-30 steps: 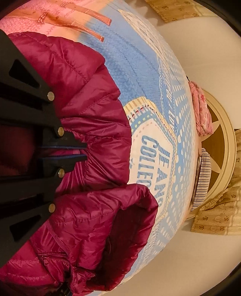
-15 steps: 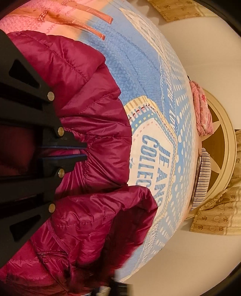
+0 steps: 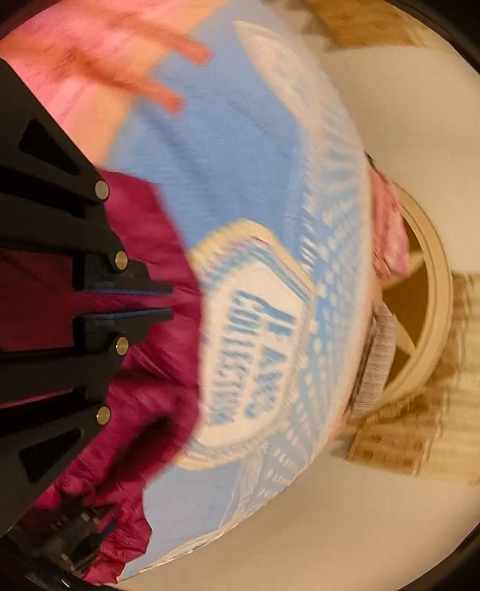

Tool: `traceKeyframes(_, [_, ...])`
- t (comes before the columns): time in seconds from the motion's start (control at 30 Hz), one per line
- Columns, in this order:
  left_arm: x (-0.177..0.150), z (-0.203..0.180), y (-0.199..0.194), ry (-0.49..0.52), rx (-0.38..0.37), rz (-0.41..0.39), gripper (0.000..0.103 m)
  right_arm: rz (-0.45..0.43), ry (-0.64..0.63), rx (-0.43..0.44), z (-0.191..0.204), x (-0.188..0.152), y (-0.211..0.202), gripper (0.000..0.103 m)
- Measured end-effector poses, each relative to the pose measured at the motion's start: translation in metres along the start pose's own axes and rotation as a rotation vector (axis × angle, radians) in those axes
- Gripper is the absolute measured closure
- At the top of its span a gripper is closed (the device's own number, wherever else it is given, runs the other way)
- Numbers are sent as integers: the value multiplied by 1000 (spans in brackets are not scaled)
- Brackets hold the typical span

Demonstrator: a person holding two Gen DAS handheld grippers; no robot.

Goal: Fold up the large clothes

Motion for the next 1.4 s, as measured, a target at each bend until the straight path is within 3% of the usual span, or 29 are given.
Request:
traceKeyframes(0.13, [51,-51,8,145,-76,-17,95,3,0,34,2,-3,-2,54])
traceKeyframes(0.2, [62,-73,28,189,-76,26,95,0,10,46,1,-4,-1,54])
traceKeyframes(0.33, [31,-77,63,202,-13,201,95,-3,31,73,0,-4,-2,54])
traceKeyframes(0.43, [-19,-54,73,222,102,273,95,-7,38,85,1,-4,-3,54])
traceKeyframes(0.63, [-50,-52,49,296,213,128,95,-16,64,120,0,-3,-6,53])
traceKeyframes(0.77, [-51,-48,51,277,198,125,95,-42,161,158,-14,2,-13,52])
traceKeyframes(0.8, [-52,-47,52,272,193,124,95,-39,222,156,-26,2,-13,47])
traceKeyframes(0.87, [-51,-48,53,265,186,123,95,1,289,185,-34,-2,-7,47])
traceKeyframes(1.1, [-44,-46,60,196,132,115,95,48,2,-101,-3,-3,9,32])
traceKeyframes(1.23, [-43,-43,61,156,97,106,95,58,38,-57,-12,-4,7,32])
traceKeyframes(1.3, [-43,-44,61,163,104,104,95,69,51,-51,-18,-4,-1,38])
traceKeyframes(1.4, [-42,-46,61,174,118,103,95,-39,76,-43,-12,7,-35,46])
Point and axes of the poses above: each gripper's, at about its wrist camera, not at the fingertips, and y roughly the way its jaws point, z to its left, x to its top, the point moved 10 cm from there along y, roughly the way its jaws point, and after that the axes turned 9 degrees about y, right-handed, at the moved point
